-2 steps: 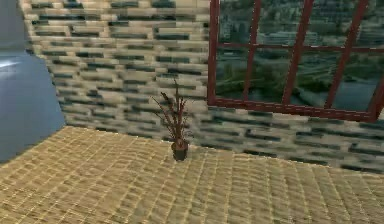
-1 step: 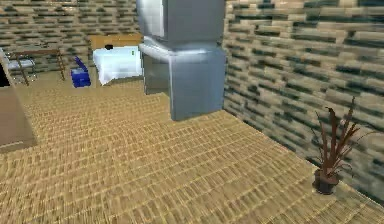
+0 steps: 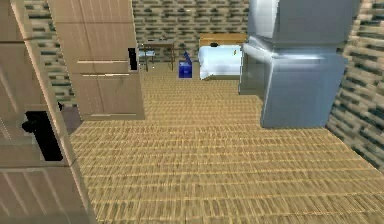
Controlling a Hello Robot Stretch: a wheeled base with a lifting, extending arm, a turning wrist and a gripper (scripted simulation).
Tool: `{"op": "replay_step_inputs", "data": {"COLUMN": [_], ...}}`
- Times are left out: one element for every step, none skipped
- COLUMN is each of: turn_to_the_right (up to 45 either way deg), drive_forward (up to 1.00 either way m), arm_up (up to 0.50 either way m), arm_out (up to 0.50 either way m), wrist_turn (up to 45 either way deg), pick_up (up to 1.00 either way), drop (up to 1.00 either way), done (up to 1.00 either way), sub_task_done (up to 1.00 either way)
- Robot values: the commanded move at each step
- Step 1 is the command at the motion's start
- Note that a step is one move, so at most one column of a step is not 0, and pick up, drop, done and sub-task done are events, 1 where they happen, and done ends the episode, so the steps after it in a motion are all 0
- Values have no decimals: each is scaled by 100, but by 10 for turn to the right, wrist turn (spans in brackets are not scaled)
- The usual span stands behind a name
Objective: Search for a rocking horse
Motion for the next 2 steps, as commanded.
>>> {"op": "replay_step_inputs", "data": {"turn_to_the_right": [0,0], "drive_forward": [65,50], "arm_up": [0,0], "arm_out": [0,0], "wrist_turn": [0,0], "pick_up": [0,0], "drop": [0,0], "done": [0,0], "sub_task_done": [0,0]}}
